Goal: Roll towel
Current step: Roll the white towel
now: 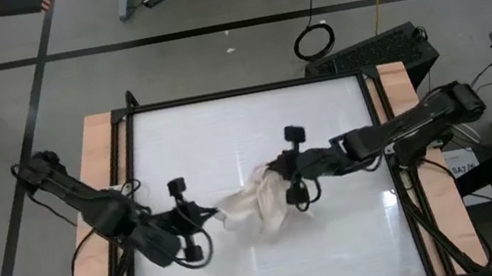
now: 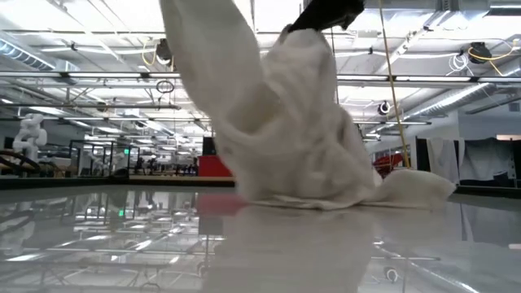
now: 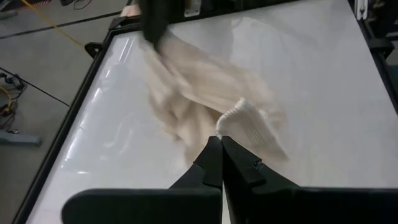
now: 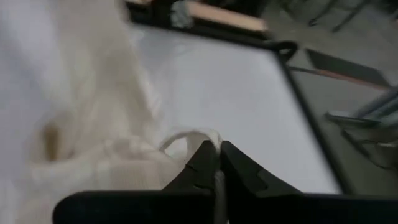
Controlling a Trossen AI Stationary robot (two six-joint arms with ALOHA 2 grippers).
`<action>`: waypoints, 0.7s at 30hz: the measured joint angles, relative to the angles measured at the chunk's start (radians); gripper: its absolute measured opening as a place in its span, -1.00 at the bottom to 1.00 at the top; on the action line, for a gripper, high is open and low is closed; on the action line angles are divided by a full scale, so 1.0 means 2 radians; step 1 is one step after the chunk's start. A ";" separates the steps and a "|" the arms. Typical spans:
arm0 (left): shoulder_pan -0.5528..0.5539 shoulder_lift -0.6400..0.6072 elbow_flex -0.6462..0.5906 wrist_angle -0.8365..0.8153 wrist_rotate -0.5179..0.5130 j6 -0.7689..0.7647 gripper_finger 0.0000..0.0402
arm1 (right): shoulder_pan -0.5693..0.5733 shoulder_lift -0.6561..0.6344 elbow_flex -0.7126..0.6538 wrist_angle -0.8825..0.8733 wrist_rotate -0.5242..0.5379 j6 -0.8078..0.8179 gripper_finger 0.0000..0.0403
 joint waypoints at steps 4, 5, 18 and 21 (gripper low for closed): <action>0.005 0.040 0.000 0.027 -0.013 0.004 -1.00 | 0.014 -0.028 0.000 -0.009 0.012 0.013 -0.96; 0.007 0.051 0.000 0.031 -0.016 0.005 -1.00 | 0.020 -0.034 0.000 -0.016 0.012 0.021 -0.96; 0.048 0.196 0.000 0.149 -0.022 0.114 -1.00 | 0.105 -0.041 -0.098 0.033 0.026 0.129 -0.88; 0.055 0.212 0.000 0.184 -0.022 0.134 -1.00 | 0.111 -0.041 -0.117 0.067 0.042 0.154 -0.78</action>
